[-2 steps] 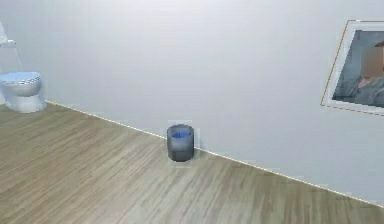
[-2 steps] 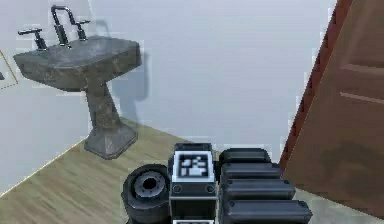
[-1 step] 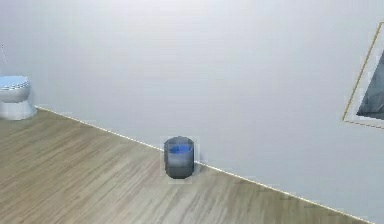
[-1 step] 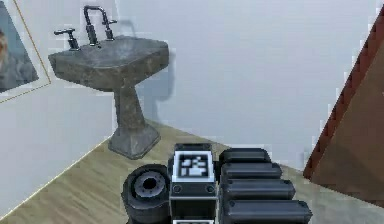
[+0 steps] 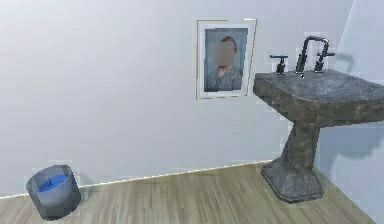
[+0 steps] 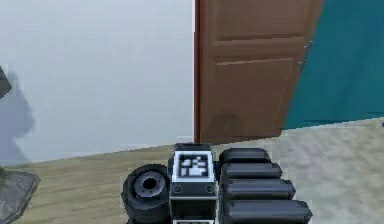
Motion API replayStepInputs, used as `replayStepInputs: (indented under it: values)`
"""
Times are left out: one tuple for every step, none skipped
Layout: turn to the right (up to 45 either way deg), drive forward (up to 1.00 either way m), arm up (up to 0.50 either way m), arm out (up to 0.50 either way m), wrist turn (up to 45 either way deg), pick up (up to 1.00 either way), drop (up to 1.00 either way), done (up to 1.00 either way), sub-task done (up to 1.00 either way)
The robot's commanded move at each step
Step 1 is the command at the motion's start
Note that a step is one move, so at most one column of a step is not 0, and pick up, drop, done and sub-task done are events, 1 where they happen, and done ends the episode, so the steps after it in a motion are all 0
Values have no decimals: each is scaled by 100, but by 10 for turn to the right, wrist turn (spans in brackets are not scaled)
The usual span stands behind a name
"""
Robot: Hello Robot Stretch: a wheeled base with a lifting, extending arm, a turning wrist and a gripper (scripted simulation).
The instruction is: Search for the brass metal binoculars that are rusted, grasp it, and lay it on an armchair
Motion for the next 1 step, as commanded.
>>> replayStepInputs:
  values:
    - [30, 0, 0, 0, 0, 0, 0, 0, 0]
